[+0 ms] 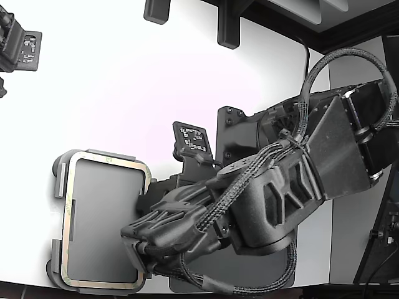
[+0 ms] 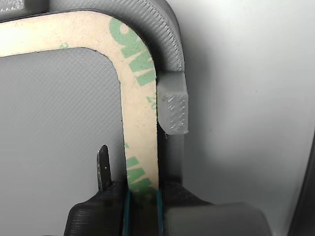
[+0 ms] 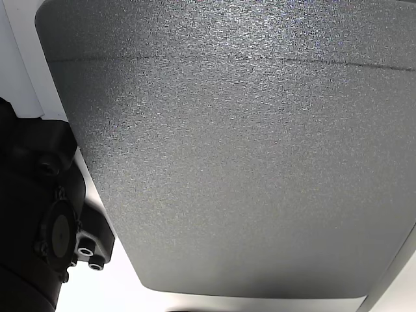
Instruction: Grab top frame and put it into gray box.
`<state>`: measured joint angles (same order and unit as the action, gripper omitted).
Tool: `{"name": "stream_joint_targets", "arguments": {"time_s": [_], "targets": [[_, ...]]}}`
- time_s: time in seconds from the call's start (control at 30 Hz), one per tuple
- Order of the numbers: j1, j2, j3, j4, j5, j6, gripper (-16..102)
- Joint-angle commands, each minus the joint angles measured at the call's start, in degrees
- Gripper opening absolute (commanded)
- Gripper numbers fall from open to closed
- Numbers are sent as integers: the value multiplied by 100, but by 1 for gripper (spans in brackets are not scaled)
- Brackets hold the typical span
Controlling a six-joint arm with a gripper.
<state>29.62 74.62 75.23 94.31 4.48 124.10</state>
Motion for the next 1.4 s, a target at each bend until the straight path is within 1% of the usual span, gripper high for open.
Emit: {"name": "stream_joint_targets", "arguments": {"time_s": [0.0, 1.1, 1.17, 1.2, 1.23, 1.27, 1.3, 1.33, 1.37], "targets": [[-97, 97, -167, 70, 0, 9, -12], [-97, 70, -158, 70, 26, -202, -12], [-97, 70, -158, 70, 26, -220, -10], [-97, 79, -167, 70, 35, -220, -7], [-97, 88, -176, 70, 26, -229, 1], [-97, 97, -185, 70, 18, -237, 31], [-97, 97, -202, 70, 26, -237, 76], [-97, 105, -220, 70, 26, -246, 91], [-97, 123, -246, 70, 62, -264, 96]]}}
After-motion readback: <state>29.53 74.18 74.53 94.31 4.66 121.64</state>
